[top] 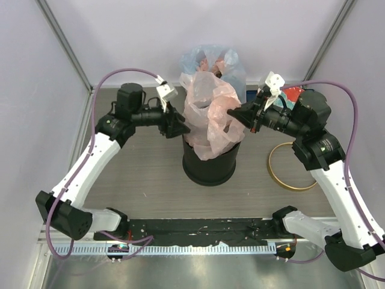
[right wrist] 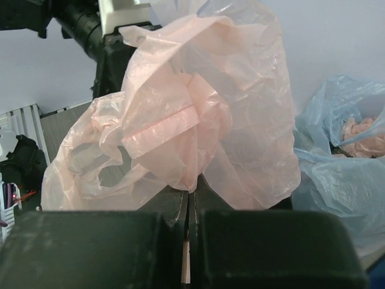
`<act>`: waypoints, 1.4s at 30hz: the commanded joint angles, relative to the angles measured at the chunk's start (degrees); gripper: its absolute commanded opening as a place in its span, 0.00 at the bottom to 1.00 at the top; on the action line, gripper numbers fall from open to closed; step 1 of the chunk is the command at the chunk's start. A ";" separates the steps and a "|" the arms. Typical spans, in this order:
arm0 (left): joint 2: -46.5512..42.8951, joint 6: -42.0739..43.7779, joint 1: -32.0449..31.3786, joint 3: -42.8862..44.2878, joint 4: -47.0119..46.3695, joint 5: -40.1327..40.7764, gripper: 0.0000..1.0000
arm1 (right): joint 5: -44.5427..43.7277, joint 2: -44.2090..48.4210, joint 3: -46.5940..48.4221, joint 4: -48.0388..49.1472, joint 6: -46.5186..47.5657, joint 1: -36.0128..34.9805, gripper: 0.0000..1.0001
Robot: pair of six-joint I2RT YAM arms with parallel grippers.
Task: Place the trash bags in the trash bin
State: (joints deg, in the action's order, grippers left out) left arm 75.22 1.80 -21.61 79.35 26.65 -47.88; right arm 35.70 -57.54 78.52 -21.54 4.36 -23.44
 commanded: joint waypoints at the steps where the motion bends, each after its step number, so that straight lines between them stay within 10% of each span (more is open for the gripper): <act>1: -0.09 2.68 -4.93 0.18 -1.34 7.18 0.57 | 1.29 -1.08 1.46 1.59 -0.14 2.43 0.01; 14: 12.23 7.77 -14.34 9.50 9.72 12.64 0.26 | 2.88 -1.61 -5.56 5.89 0.12 6.21 0.01; 34: -5.44 8.12 -21.44 4.85 9.65 16.83 0.69 | 0.34 -5.30 -12.08 20.13 -8.14 6.04 0.01; 42: 0.44 6.55 -26.47 4.06 -0.19 34.23 0.55 | -1.51 -6.80 -13.39 22.84 -10.07 4.72 0.01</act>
State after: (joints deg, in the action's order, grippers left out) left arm 73.58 9.28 -48.27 83.50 34.37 -24.99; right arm 35.46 -64.31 65.73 -4.03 -3.99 -17.93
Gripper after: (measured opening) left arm 0.610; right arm 0.030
